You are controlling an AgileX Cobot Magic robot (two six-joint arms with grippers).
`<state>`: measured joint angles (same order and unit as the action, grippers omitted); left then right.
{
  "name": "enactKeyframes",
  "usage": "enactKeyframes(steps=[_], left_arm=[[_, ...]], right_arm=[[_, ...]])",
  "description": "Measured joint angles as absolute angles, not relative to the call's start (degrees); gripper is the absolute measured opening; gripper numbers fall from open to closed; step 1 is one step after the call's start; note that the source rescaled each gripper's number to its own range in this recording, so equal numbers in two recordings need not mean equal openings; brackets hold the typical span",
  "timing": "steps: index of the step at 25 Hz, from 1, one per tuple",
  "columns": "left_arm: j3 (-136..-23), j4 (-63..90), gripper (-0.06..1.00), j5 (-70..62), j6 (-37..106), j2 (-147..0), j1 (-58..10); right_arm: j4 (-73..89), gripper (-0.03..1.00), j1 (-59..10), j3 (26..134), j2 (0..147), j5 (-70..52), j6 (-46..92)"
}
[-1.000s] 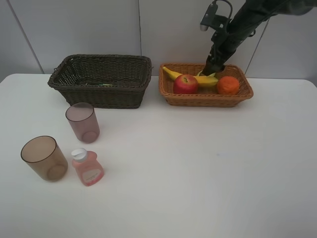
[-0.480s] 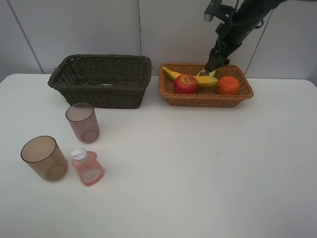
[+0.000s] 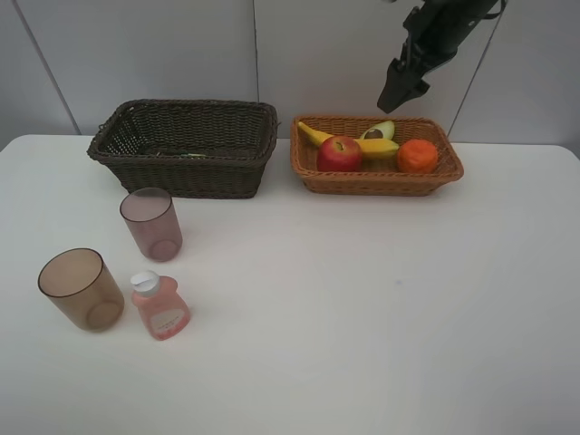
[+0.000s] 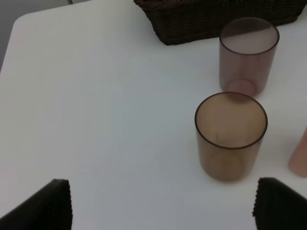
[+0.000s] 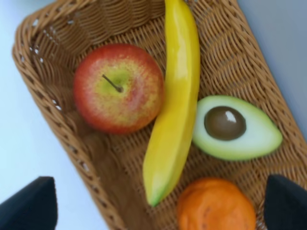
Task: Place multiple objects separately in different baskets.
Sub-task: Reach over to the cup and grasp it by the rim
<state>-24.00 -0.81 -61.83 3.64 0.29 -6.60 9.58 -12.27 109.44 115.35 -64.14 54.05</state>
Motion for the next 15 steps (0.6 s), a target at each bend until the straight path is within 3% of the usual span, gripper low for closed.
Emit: enactKeyframes(steps=[15], left_arm=[[-24.0, -0.8, 1.00, -61.8, 3.6, 0.3, -6.6]], right_arm=[[-2.1, 0.85, -15.3, 106.9, 100.9, -69.4, 14.7]])
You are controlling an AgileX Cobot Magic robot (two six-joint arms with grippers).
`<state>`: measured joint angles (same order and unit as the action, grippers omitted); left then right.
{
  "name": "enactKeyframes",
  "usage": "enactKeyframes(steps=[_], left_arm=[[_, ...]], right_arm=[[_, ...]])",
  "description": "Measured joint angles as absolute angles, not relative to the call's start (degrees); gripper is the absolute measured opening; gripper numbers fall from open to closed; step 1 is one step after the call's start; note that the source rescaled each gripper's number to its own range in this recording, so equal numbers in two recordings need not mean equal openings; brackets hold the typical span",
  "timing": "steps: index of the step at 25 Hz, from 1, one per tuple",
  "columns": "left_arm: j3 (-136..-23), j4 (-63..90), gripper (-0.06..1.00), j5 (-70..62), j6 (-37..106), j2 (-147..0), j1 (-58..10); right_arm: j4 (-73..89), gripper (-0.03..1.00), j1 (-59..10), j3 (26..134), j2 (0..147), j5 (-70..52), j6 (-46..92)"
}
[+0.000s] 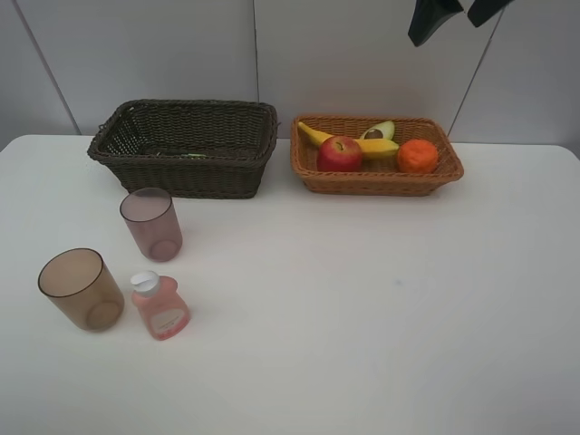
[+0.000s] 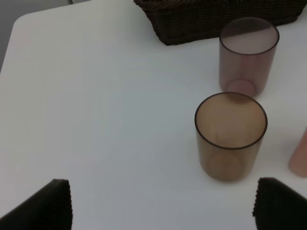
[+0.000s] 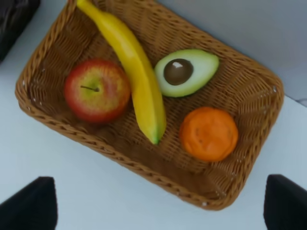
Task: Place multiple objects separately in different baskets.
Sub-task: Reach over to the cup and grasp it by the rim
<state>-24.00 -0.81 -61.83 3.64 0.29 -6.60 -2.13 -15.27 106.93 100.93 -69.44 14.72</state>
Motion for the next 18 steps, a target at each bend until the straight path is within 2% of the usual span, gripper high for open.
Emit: enactKeyframes(steps=[6, 18], left_arm=[[-24.0, -0.8, 1.00, -61.8, 3.6, 0.3, -6.6], [-24.0, -0.8, 1.00, -61.8, 3.6, 0.3, -6.6]], right_arm=[[-3.7, 0.85, -17.8, 95.9, 91.1, -69.7, 9.2], [-6.9, 0.85, -17.6, 68.9, 63.3, -69.8, 1.1]])
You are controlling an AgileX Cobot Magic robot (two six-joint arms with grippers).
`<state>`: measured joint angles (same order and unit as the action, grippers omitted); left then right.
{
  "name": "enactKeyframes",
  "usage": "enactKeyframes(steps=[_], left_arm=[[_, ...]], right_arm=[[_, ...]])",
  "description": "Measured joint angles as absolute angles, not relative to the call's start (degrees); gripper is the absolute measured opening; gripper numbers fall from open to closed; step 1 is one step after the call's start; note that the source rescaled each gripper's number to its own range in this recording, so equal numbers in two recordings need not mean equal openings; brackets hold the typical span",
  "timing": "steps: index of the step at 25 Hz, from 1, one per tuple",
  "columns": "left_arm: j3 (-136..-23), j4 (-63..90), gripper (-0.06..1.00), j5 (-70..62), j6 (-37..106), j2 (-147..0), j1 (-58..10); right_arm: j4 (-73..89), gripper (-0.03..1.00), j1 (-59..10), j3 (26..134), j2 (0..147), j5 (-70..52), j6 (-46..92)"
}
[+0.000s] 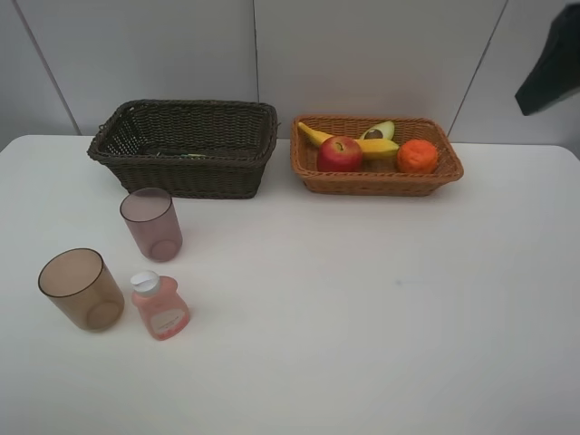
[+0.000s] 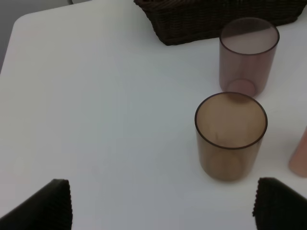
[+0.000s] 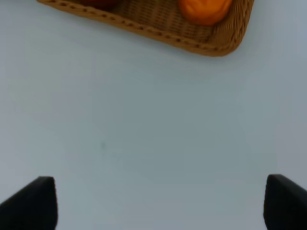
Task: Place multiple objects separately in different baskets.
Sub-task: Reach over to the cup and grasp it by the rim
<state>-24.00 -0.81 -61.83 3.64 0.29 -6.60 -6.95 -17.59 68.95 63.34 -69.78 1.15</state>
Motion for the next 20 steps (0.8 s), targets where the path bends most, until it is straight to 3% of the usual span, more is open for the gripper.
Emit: enactKeyframes(steps=[13, 20], left_arm=[[-24.0, -0.8, 1.00, -61.8, 3.6, 0.3, -6.6], [-24.0, -0.8, 1.00, -61.8, 3.6, 0.3, -6.6]], right_arm=[[-5.1, 0.85, -7.9, 43.2, 33.6, -66.8, 1.1], [-1.7, 0.85, -2.8, 35.4, 20.4, -65.7, 1.1]])
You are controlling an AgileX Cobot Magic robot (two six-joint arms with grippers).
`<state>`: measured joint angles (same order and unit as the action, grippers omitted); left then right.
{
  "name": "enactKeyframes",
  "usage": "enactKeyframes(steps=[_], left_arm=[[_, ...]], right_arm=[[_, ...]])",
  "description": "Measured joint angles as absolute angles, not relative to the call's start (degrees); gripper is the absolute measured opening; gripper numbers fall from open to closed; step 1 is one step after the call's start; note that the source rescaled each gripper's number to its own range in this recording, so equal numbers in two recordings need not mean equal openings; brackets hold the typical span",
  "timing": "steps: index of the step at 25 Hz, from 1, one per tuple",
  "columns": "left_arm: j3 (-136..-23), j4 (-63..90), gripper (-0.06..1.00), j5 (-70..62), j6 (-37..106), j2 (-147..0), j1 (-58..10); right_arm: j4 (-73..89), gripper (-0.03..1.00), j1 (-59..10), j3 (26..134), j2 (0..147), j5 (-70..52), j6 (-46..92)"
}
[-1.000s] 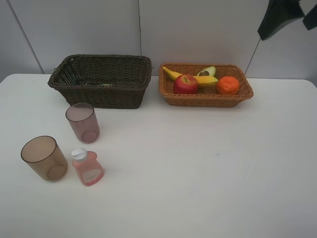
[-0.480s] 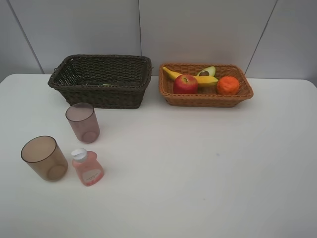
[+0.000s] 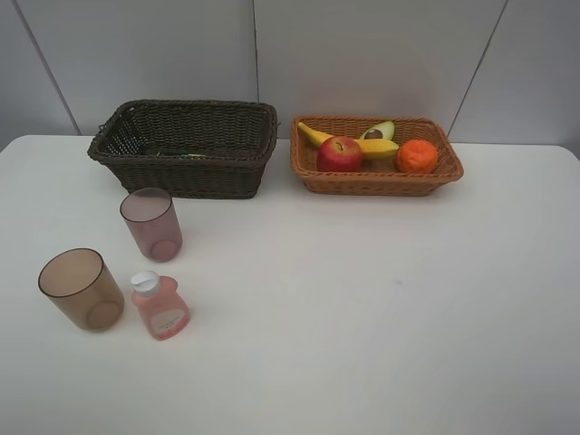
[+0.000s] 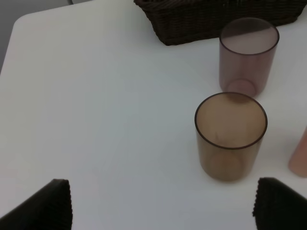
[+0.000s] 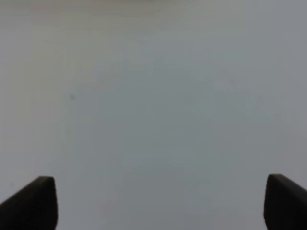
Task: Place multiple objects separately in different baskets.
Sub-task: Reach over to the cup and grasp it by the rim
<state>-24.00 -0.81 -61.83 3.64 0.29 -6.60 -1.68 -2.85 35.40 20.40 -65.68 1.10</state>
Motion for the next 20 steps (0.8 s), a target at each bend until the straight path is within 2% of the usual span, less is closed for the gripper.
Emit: enactKeyframes(steps=[7, 14, 20], left_arm=[[-24.0, -0.8, 1.00, -61.8, 3.6, 0.3, -6.6], [-24.0, -0.8, 1.00, -61.8, 3.6, 0.3, -6.6], [-24.0, -0.8, 1.00, -61.8, 3.6, 0.3, -6.6]], right_arm=[[0.6, 0.85, 0.1, 32.3, 10.2, -66.1, 1.1], [0.8, 0.85, 0.2, 32.3, 0.7, -66.2, 1.0], [1.0, 0.85, 0.2, 32.2, -0.2, -65.9, 1.0]])
